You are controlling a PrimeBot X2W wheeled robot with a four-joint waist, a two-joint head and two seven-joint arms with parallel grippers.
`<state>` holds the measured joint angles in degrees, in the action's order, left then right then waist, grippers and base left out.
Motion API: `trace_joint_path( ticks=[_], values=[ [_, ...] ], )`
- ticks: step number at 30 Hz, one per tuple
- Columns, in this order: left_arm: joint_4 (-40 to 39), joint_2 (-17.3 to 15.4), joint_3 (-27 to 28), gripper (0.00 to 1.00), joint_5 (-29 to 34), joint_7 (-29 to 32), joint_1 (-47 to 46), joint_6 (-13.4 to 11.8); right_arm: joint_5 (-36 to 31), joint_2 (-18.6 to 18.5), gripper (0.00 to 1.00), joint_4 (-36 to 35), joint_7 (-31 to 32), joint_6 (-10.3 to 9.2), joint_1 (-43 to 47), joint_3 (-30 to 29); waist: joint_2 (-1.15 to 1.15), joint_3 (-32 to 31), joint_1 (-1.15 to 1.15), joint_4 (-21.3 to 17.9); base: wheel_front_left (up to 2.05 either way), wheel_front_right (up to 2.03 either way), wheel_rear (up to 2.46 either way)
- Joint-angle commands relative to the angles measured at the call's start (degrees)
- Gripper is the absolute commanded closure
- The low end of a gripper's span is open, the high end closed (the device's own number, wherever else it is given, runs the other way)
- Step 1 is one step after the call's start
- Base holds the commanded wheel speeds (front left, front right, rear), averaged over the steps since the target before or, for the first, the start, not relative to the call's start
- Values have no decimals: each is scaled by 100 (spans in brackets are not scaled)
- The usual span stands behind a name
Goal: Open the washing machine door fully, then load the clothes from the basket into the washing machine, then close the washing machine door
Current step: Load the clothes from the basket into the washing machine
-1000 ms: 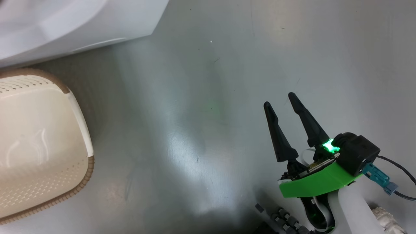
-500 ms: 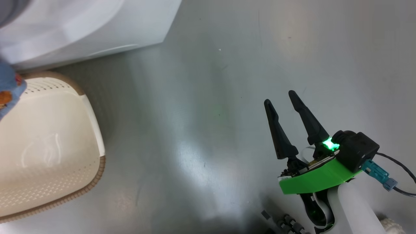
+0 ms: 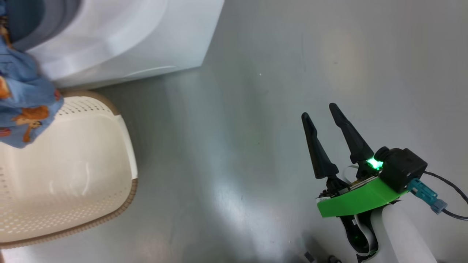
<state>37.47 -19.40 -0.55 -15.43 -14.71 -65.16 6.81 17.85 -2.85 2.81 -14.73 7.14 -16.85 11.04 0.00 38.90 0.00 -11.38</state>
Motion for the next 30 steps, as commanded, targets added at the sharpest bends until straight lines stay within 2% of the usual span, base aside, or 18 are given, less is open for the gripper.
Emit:
trace_joint_path(
  ticks=[1, 18, 30],
  values=[
    [-227, -218, 139, 0, 29, -29, 235, -17, -11, -3, 0, -85, -27, 35, 96, 115, 0, -164, 0, 113, 0, 0, 0],
    [-1307, 175, 634, 0, -11, -29, 1918, -13, -122, -3, 0, 40, -27, 35, 242, -7, 0, -676, 0, 396, 0, 0, 0],
    [-2090, 612, 980, 0, 77, -29, 3205, -101, -170, -3, 0, 70, -27, 35, 298, -56, 0, -901, 0, 502, 0, 0, 0]
  ],
)
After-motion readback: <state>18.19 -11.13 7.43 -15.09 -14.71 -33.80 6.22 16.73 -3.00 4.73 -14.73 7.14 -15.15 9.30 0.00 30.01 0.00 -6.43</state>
